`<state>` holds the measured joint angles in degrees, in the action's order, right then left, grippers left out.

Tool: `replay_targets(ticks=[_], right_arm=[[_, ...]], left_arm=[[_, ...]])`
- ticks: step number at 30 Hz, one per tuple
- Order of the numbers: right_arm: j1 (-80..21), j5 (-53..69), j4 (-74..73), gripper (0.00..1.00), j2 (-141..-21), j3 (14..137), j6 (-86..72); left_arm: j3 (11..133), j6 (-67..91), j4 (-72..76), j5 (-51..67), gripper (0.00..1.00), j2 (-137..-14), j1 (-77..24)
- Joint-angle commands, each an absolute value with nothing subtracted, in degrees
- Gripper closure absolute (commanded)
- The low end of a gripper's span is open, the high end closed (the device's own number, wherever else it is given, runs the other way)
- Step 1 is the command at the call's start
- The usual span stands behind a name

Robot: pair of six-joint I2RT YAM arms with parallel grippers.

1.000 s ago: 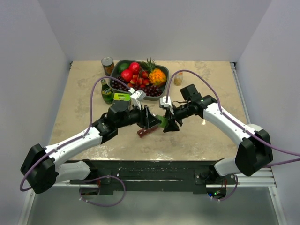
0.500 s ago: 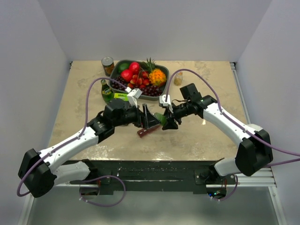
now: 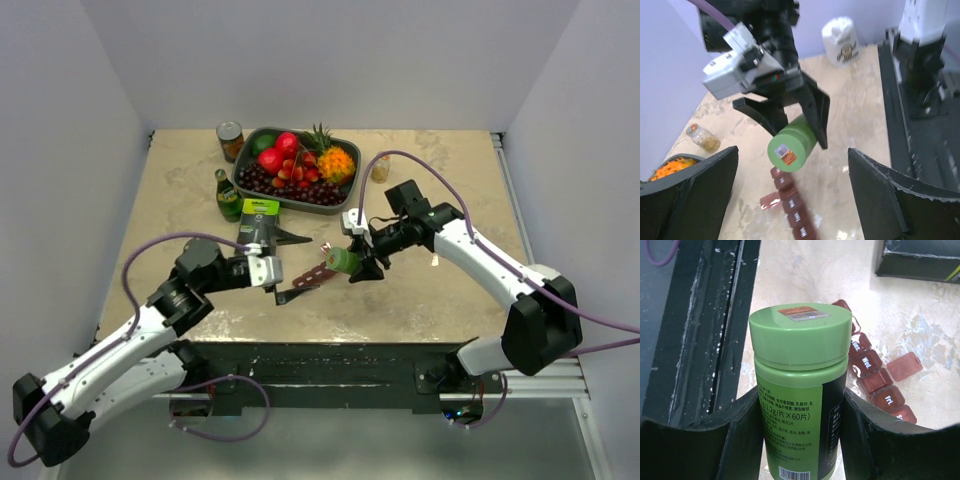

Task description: Sort the pills into containers

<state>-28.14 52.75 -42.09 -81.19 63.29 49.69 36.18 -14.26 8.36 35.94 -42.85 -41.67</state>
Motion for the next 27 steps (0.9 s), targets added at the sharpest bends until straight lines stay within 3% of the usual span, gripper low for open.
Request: replay_targets(ticks=[1,13,17,19,27], right_arm=[[-28.21,57.48,-44.12,1.0,-79.54,64.42,54.05],[-28.13,58.01,-44.3,1.0,-79.1,64.07,54.49],[-28.13,58.01,-44.38,1.0,-79.1,64.07,54.49],[-28.21,58.01,-44.3,1.0,-79.01,63.98,54.49],[-28.3,58.09,-44.65,1.0,-79.19,64.25,54.58]], left_arm=[[40.95,-32.42,8.26,40.77,0.07,-52.62,-42.18],[43.68,-33.75,12.04,39.38,0.13,-62.57,-46.84],[45.52,-32.79,9.5,39.2,0.31,-64.86,-47.2],[45.7,-32.43,8.44,38.06,0.35,-65.48,-47.2],[43.15,-33.04,9.93,34.55,0.23,-64.16,-47.37]])
